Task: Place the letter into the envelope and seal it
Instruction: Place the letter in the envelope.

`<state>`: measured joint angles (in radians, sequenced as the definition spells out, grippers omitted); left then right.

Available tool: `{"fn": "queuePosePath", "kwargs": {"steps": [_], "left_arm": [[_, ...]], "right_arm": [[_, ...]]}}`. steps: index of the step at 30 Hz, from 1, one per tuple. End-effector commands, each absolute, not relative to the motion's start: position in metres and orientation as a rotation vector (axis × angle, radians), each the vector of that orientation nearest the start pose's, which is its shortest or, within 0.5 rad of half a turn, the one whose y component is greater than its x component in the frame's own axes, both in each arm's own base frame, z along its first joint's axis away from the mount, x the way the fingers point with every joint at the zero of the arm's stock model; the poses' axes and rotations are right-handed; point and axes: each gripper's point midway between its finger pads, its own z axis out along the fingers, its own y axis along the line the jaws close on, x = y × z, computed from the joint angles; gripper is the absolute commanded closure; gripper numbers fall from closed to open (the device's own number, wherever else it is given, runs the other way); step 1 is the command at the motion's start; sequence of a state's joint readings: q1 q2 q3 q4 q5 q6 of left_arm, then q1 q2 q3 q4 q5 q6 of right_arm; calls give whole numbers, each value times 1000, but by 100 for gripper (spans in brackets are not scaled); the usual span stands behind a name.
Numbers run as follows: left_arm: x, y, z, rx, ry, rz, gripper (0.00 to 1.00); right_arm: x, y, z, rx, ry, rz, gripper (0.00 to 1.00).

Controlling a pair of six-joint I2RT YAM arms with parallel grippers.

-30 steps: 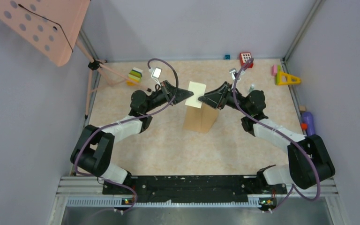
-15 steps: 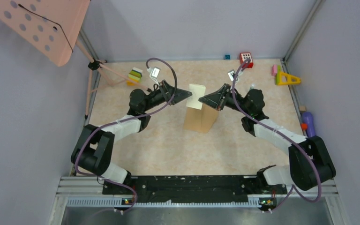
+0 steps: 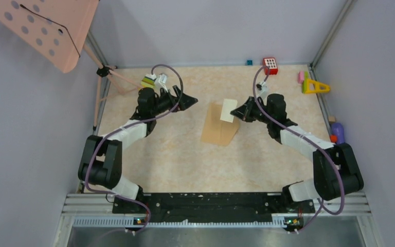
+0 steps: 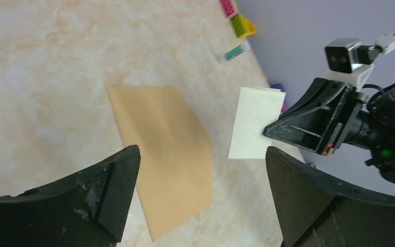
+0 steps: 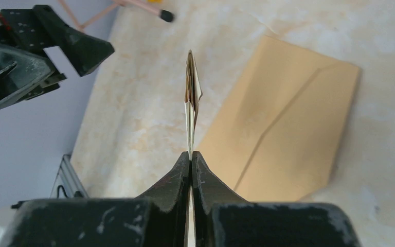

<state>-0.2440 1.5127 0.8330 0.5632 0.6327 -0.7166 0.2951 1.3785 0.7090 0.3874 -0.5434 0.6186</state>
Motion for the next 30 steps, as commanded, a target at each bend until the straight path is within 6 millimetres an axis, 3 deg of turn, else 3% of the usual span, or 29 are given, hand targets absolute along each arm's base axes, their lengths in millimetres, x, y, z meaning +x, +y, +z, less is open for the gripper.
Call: {"fn": "queuePosePath", "kwargs": {"steps": [1,5,12,19,30], "left_arm": [[392,-220,166,73,1950,-1120,2],[393,-225,135,47,2042,-1103,2],[384,-246,99,14,2133,-1162,2],[375,-261,85,19,2176,-1201,2],[377,-278,62,1,2235,-1286,2]], "right_arm": [[360,196,144,-15,2076,940,100],[356,195,130,40,2101,950,100],[353,188,111,111,2177,904,100],[354,197,80,152,2306,945,100],[368,207,64,161,2379,986,100]]}}
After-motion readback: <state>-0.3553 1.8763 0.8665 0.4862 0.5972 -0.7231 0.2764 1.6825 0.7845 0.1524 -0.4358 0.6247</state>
